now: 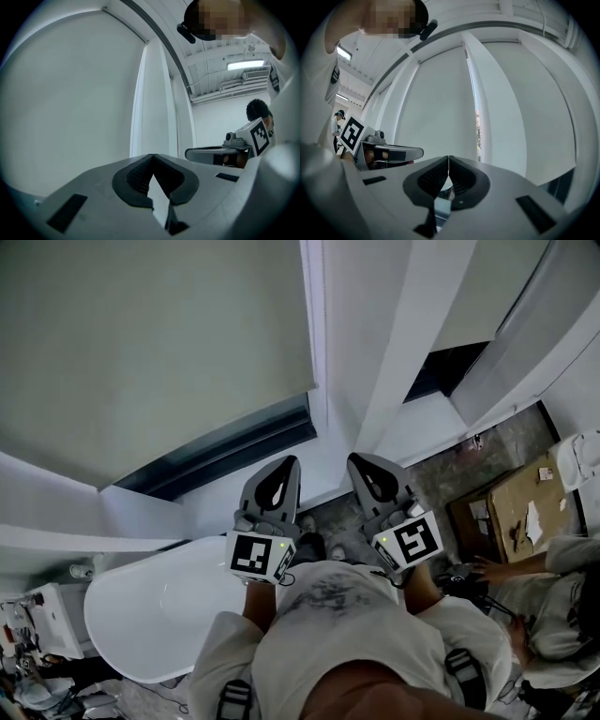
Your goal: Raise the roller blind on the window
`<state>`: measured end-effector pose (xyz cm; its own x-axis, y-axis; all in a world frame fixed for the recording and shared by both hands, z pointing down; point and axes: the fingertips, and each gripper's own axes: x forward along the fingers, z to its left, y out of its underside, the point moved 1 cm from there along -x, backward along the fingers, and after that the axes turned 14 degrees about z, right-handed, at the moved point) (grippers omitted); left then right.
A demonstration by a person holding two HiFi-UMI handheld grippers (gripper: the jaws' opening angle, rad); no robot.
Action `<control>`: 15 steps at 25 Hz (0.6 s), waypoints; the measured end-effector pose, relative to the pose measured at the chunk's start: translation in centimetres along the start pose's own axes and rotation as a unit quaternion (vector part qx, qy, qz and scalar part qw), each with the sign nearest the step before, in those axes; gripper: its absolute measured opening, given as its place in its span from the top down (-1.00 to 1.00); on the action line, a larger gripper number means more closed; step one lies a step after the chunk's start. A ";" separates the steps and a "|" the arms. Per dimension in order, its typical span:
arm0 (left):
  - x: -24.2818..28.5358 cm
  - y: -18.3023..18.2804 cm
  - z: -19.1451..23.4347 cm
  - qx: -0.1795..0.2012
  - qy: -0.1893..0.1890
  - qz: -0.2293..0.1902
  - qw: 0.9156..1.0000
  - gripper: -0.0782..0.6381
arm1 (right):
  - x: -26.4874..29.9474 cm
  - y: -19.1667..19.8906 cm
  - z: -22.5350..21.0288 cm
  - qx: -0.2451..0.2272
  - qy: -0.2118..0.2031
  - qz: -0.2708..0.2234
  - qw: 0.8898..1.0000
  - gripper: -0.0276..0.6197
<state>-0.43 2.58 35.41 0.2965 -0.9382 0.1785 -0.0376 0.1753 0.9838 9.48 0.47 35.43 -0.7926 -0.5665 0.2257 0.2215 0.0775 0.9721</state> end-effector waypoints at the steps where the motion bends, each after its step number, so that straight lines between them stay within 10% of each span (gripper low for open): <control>1: 0.5 0.0 0.4 0.001 0.004 0.000 1.000 0.76 | 0.5 0.0 -0.3 0.001 0.003 0.001 1.000 0.73; 15: 7.5 -1.1 5.8 0.016 0.074 0.002 0.997 0.76 | 7.3 -1.0 -2.8 0.013 0.043 0.008 0.999 0.73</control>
<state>-3.70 -6.33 35.77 0.4335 -0.8829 0.1803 -0.0694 0.1668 0.9836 5.09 -6.08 35.96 -0.7366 -0.6340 0.2356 0.2172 0.1081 0.9701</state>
